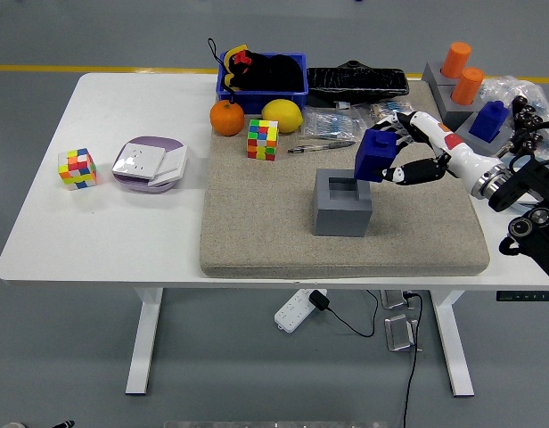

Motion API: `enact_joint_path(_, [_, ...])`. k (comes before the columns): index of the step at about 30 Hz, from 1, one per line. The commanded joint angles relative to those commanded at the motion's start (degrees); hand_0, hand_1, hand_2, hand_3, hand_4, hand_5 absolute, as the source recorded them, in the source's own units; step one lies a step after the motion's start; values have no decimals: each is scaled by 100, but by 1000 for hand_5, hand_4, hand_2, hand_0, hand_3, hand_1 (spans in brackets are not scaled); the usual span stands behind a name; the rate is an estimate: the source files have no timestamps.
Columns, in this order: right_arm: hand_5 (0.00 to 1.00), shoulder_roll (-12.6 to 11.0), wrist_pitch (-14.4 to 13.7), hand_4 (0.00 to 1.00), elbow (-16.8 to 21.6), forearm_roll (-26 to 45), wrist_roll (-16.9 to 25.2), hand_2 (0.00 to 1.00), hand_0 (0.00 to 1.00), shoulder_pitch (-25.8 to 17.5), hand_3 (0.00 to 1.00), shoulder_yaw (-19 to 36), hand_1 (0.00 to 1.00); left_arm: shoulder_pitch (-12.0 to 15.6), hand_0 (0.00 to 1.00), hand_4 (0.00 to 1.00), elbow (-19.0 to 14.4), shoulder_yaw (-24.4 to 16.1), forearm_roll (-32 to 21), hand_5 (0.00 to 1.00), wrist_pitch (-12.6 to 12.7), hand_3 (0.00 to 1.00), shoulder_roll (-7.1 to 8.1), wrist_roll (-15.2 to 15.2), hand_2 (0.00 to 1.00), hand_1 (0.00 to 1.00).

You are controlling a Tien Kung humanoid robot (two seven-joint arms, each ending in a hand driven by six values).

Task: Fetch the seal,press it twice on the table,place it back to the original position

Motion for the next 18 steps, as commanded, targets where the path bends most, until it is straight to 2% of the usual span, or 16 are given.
enact_joint_path(3, [2, 35, 50, 716, 39, 97, -9, 354, 489, 92, 362, -188, 338, -8, 818, 730, 1, 10, -13, 420, -3, 820, -1, 2, 782, 811])
enact_joint_path(7, [2, 80, 70, 716, -94, 186, 9, 354, 489, 229, 362, -390, 338, -17, 818, 730, 5, 36, -33, 420, -6, 820, 5, 5, 782, 811])
enact_joint_path(18, [2, 257, 101, 716, -820, 491, 114, 352, 489, 716, 362, -966, 337, -54, 818, 730, -4, 51, -28, 420, -6, 820, 20, 0, 782, 811])
